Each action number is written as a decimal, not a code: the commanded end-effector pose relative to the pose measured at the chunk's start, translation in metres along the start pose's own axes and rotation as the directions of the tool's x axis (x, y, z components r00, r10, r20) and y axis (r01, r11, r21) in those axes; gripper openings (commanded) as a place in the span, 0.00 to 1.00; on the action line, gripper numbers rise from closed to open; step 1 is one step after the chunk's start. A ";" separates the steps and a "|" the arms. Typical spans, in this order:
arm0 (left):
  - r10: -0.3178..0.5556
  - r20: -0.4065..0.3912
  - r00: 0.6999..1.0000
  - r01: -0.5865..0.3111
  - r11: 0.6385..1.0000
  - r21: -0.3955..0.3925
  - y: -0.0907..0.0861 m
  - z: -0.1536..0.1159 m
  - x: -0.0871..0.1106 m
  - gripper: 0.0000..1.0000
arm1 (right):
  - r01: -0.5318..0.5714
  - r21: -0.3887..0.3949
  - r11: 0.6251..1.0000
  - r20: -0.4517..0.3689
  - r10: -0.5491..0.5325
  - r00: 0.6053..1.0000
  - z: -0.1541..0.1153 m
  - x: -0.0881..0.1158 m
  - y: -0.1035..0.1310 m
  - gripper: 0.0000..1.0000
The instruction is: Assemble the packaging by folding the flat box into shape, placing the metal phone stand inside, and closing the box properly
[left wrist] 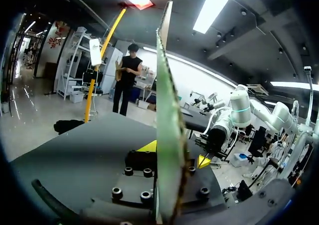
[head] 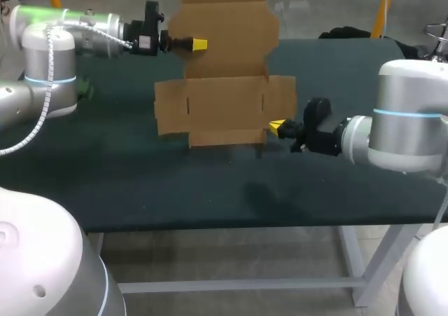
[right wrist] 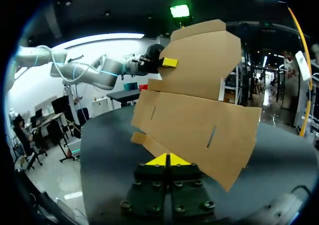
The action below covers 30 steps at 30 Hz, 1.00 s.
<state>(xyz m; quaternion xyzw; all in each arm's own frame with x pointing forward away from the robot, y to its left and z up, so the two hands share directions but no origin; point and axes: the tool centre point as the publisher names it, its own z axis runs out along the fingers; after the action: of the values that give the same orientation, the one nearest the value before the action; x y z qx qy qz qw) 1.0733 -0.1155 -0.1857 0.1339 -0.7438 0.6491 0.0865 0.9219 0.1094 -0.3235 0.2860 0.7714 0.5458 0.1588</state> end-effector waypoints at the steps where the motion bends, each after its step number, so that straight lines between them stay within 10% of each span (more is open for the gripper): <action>1: -0.002 -0.003 1.000 0.002 1.000 -0.006 -0.004 -0.002 0.004 0.00 | 0.011 0.019 1.000 0.025 -0.011 1.000 0.017 0.005 0.000 0.00; 30: -0.083 -0.005 0.997 0.083 0.996 -0.020 -0.012 0.000 0.025 0.00 | 0.038 -0.021 0.999 0.096 -0.036 0.995 0.021 0.026 0.000 0.00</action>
<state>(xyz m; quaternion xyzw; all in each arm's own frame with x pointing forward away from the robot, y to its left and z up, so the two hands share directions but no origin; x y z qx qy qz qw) 1.0658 -0.1166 -0.1737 0.1536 -0.7407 0.6405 0.1321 0.9212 0.1408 -0.3287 0.2897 0.7744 0.5304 0.1874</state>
